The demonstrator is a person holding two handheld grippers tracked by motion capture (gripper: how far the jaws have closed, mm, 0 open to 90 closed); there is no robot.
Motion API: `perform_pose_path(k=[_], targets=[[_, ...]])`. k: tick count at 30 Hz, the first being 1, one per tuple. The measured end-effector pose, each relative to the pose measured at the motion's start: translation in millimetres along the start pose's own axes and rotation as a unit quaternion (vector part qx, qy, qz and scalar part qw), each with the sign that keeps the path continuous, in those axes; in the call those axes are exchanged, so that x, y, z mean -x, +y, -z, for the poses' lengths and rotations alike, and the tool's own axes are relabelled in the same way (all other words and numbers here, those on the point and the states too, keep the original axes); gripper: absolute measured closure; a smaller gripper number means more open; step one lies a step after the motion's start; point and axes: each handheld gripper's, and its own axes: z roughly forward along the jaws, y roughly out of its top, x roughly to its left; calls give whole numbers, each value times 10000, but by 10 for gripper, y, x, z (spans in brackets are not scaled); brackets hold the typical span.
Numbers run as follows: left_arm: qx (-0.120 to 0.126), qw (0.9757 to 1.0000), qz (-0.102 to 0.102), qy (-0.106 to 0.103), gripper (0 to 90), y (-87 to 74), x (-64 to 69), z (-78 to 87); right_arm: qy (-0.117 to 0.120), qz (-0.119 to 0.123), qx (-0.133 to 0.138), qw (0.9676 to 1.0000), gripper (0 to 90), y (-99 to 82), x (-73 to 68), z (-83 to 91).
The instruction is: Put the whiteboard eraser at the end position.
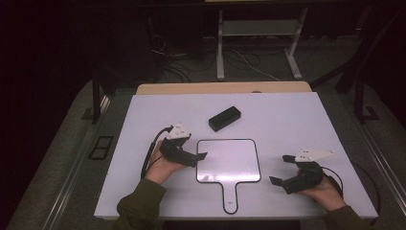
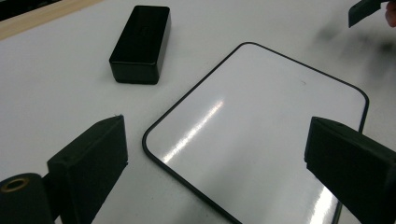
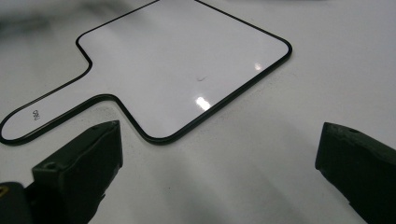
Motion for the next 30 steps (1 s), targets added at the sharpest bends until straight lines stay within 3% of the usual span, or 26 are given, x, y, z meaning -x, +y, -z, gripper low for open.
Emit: perform_pose_path(k=[5, 12, 17, 24, 30], targets=[[169, 9999, -16, -15, 9, -99, 51, 93, 5, 0, 1, 10000, 0, -1, -4, 0], [215, 9997, -101, -9, 0, -284, 115, 213, -4, -19, 23, 10000, 0, -7, 1, -2], [332, 9994, -29, -33, 0, -398, 145, 299, -14, -20, 26, 10000, 0, -7, 0, 1], [295, 9996, 28, -43, 0, -543, 184, 381, -29, -30, 28, 10000, 0, -7, 7, 8], [328, 9993, 193, -7, 0, -646, 171, 422, -34, -52, 16, 10000, 0, -11, 7, 11]])
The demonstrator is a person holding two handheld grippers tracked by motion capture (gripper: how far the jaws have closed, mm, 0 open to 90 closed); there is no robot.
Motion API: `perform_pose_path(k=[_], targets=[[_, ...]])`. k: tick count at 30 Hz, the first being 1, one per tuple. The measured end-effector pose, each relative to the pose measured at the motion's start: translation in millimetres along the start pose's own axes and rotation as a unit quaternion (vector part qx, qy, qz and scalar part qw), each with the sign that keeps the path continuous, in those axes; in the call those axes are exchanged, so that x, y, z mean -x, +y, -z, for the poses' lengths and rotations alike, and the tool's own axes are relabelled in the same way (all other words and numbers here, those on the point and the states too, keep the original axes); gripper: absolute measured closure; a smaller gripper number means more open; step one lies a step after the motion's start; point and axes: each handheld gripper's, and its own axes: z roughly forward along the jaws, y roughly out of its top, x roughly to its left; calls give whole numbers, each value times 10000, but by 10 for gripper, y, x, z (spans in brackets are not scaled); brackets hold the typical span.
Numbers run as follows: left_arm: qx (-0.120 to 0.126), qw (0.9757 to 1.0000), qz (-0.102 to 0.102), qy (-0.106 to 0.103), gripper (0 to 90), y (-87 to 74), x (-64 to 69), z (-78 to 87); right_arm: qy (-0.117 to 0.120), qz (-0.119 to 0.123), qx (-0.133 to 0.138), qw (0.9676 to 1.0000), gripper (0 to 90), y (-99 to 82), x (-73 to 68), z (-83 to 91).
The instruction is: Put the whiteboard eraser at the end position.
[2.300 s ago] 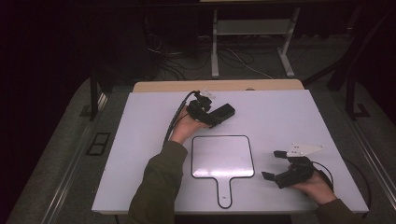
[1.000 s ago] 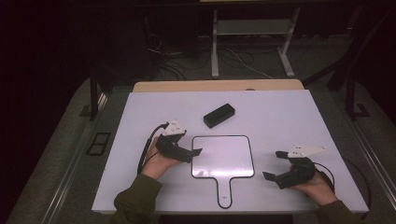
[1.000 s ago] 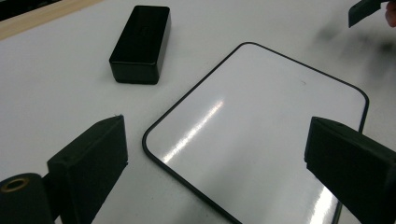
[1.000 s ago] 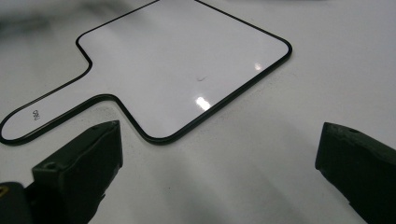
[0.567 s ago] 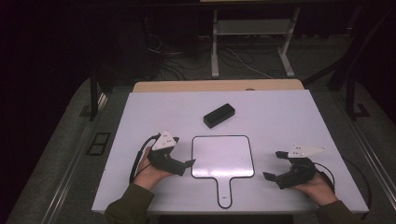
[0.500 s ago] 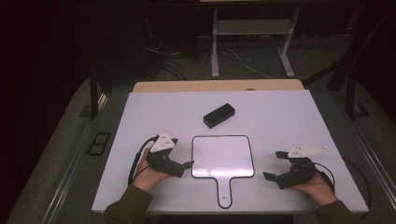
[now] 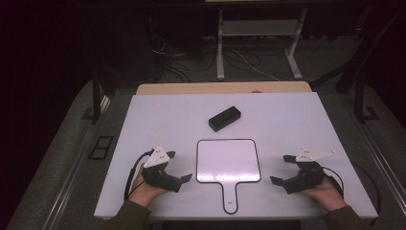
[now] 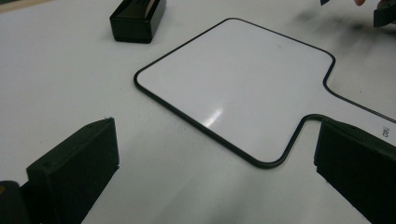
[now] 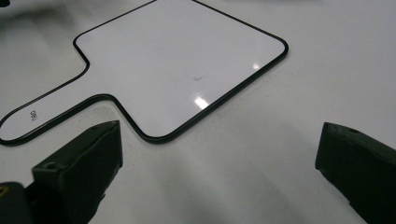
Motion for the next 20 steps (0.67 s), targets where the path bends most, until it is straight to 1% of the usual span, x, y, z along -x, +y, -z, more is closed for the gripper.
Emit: perform_pose_path(k=[1, 3, 6, 20], targets=[[17, 10000, 45, -15, 0, -21, -1, 8, -2, -2, -1, 10000, 0, -2, -1, 0], [-21, 10000, 86, 29, 0, -59, -4, 21, -5, -4, 1, 10000, 0, -4, 2, 1], [-49, 10000, 75, 19, 0, -82, -13, 26, -12, 1, 6, 10000, 0, -4, 5, 2], [-102, 9999, 70, -26, 0, -82, -12, 4, -18, 17, -5, 10000, 0, -8, 2, 3]])
